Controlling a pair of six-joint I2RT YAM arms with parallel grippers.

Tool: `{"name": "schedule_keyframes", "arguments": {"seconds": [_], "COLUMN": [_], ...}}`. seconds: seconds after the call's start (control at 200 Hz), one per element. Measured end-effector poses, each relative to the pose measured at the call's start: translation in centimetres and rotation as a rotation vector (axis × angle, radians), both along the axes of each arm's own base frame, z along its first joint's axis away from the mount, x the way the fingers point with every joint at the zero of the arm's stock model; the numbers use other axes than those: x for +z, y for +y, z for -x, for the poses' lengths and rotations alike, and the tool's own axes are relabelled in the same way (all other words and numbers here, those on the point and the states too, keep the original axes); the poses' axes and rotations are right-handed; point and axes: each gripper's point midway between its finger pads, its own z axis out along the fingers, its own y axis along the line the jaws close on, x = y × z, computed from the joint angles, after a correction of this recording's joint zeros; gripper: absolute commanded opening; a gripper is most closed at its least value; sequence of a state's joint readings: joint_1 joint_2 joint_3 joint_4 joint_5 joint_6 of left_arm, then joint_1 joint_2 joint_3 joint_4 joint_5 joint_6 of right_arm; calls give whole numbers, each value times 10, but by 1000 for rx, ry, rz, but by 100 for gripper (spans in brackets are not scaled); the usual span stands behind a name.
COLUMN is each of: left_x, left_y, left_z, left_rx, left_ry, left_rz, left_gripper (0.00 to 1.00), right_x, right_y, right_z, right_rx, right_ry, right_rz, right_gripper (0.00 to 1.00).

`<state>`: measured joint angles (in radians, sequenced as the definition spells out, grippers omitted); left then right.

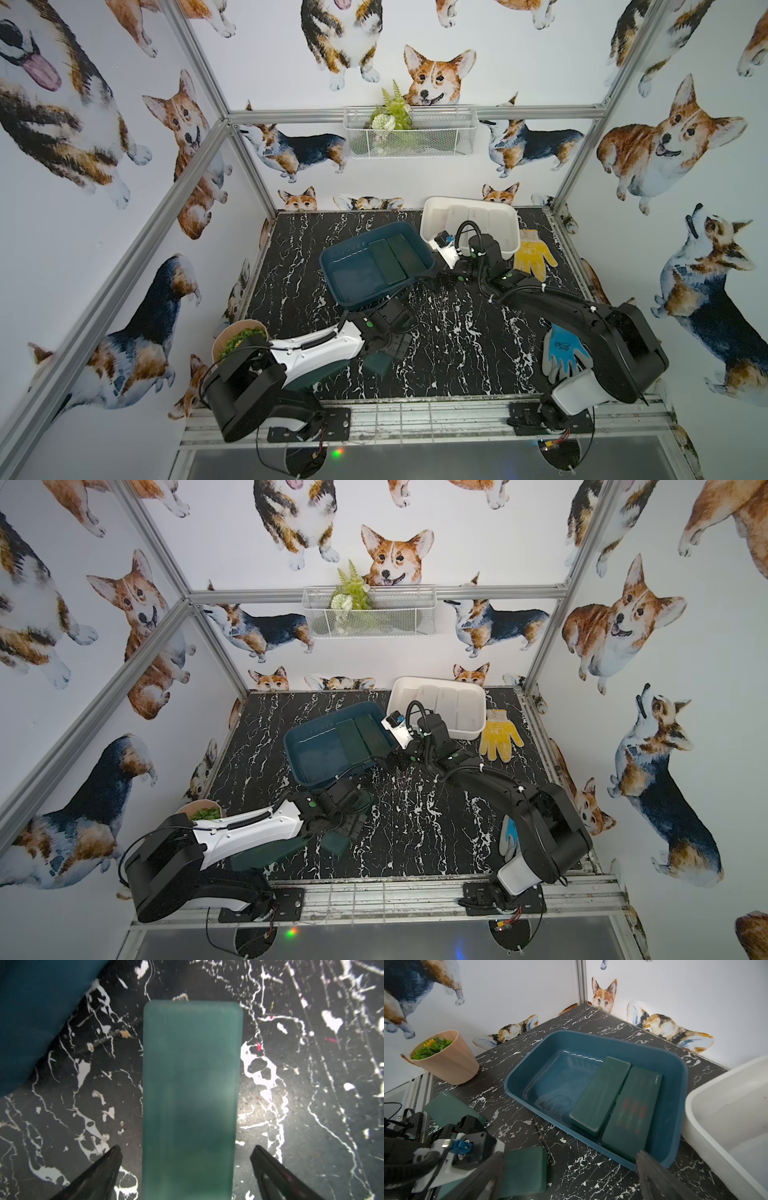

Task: Place the pencil cases by color into the storage box
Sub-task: Pick up the pencil case from the center of the board.

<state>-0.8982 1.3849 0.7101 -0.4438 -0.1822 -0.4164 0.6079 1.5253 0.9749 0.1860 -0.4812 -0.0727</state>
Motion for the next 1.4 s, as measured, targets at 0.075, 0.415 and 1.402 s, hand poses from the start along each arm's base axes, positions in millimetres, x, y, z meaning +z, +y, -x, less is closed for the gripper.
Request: {"name": "schedule_keyframes", "arguments": {"seconds": [0.075, 0.415, 1.402], "left_x": [-3, -13, 49], "left_y": [-1, -8, -29], "left_z": [0, -6, -14], "left_rx": [4, 3, -36], "left_ry": [4, 14, -91], "left_rz": [-3, -19, 81], "left_gripper": [99, 93, 65], "right_x": [-1, 0, 15], "right_y": [0, 0, -32], "right_z": [1, 3, 0], "right_rx": [3, 11, -102], "right_ry": [-2, -20, -112], "right_rz": [10, 23, -4], "right_gripper": [100, 100, 100]}}
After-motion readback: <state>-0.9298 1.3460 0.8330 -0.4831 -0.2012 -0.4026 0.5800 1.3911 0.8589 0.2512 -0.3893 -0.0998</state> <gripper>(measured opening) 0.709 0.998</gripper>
